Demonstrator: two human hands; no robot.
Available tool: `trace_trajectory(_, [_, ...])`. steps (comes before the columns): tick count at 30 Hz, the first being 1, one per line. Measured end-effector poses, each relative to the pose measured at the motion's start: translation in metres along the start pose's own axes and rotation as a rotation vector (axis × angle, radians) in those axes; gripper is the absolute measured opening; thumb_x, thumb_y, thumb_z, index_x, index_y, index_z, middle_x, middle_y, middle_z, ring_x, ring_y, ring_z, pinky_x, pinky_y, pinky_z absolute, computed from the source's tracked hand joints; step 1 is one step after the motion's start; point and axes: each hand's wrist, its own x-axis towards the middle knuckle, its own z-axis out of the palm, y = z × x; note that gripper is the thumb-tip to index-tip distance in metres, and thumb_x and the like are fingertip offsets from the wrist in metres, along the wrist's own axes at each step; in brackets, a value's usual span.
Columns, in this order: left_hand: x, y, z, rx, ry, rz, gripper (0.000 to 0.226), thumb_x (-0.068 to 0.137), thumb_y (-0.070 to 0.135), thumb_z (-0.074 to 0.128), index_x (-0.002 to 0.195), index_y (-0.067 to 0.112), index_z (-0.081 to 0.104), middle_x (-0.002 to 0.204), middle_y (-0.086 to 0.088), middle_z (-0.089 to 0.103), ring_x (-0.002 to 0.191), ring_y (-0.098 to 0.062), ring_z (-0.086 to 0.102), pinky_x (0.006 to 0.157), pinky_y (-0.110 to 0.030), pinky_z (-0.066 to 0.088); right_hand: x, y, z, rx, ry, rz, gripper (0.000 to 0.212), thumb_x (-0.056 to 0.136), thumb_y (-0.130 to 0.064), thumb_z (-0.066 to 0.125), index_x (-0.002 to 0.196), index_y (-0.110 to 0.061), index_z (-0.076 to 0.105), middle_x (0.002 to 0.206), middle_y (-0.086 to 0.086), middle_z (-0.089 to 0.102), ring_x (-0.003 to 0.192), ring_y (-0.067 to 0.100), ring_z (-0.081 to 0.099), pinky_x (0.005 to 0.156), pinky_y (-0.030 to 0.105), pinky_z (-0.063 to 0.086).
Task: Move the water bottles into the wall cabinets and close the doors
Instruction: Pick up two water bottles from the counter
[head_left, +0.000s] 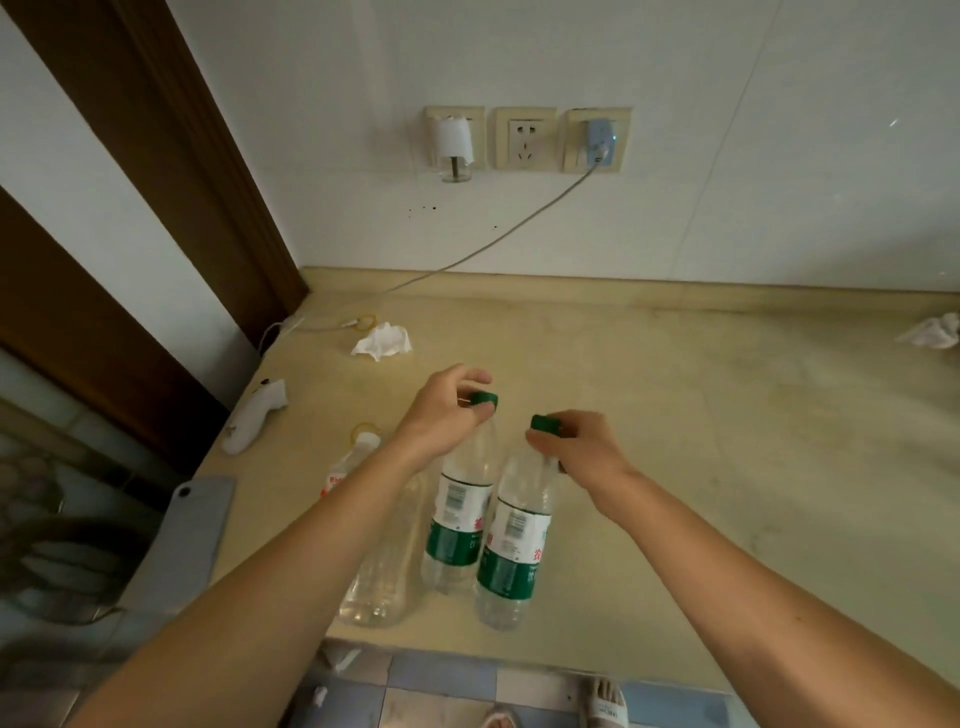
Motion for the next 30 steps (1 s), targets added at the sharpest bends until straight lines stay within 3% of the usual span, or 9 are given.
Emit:
trace_trajectory(2, [-0.01,0.015,-0.011,-0.022,0.02,0.128,0.033,0.091,0.01,0.07,0.116,0.029,0.064,0.113,0.008,0.068,0.104,-0.009,0.065,0.092,-0.026,0.053,-0.014,-0.018,-0.012,-0.027,0.004,-0.141,0.028,0.083,-0.023,0.081,0.108,-0.018,0.069,0.097,-0.001,0.071,0.088,0.015,0.066,0.076,0.026,0.051])
trace_trajectory(5, [-0.025,0.024,-0.015,0.023,0.075,0.283,0.036,0.088,0.002,0.073,0.115,0.026,0.067,0.112,0.009,0.068,0.104,-0.004,0.064,0.092,-0.017,0.051,-0.034,-0.033,-0.021,-0.204,0.029,-0.339,0.031,0.078,-0.023,0.085,0.098,-0.031,0.062,0.098,-0.007,0.069,0.09,0.01,0.064,0.079,0.026,0.053])
trace_trajectory(8, [-0.036,0.025,-0.004,0.094,0.156,0.393,0.036,0.086,-0.002,0.074,0.115,0.018,0.069,0.111,0.007,0.063,0.102,-0.002,0.06,0.092,-0.009,0.047,-0.044,-0.031,-0.023,-0.309,0.101,-0.453,0.032,0.08,-0.015,0.083,0.098,-0.027,0.06,0.1,-0.007,0.063,0.092,0.012,0.061,0.081,0.024,0.051])
trace_trajectory(13, [-0.045,0.027,0.01,0.09,0.217,0.498,0.037,0.085,-0.003,0.073,0.118,0.014,0.07,0.113,0.004,0.061,0.106,-0.005,0.061,0.098,-0.015,0.048,-0.045,-0.03,-0.035,-0.324,0.174,-0.486,0.033,0.08,-0.009,0.082,0.099,-0.022,0.058,0.103,-0.002,0.06,0.093,0.017,0.058,0.082,0.028,0.049])
trace_trajectory(22, [-0.055,0.017,0.018,0.048,0.25,0.486,0.038,0.089,0.002,0.072,0.125,0.014,0.066,0.12,0.004,0.06,0.114,-0.008,0.06,0.102,-0.029,0.051,-0.042,-0.017,-0.041,-0.305,0.206,-0.474,0.041,0.084,-0.015,0.08,0.119,-0.017,0.06,0.116,0.0,0.06,0.101,0.015,0.059,0.093,0.032,0.051])
trace_trajectory(27, [-0.058,0.005,0.026,-0.022,0.201,0.327,0.068,0.089,0.027,0.076,0.148,0.028,0.042,0.136,0.014,0.054,0.123,0.001,0.053,0.105,-0.017,0.043,-0.033,0.006,-0.041,-0.264,0.102,-0.35,0.072,0.075,-0.028,0.087,0.136,-0.02,0.05,0.126,-0.006,0.054,0.11,0.012,0.056,0.092,0.029,0.048])
trace_trajectory(30, [-0.06,-0.017,0.039,-0.139,0.172,0.175,0.085,0.082,0.033,0.083,0.151,0.029,0.034,0.133,0.012,0.056,0.122,-0.003,0.054,0.103,-0.024,0.045,-0.024,0.03,-0.039,-0.222,-0.004,-0.243,0.081,0.07,-0.03,0.091,0.137,-0.024,0.046,0.13,-0.004,0.055,0.114,0.015,0.058,0.097,0.034,0.05])
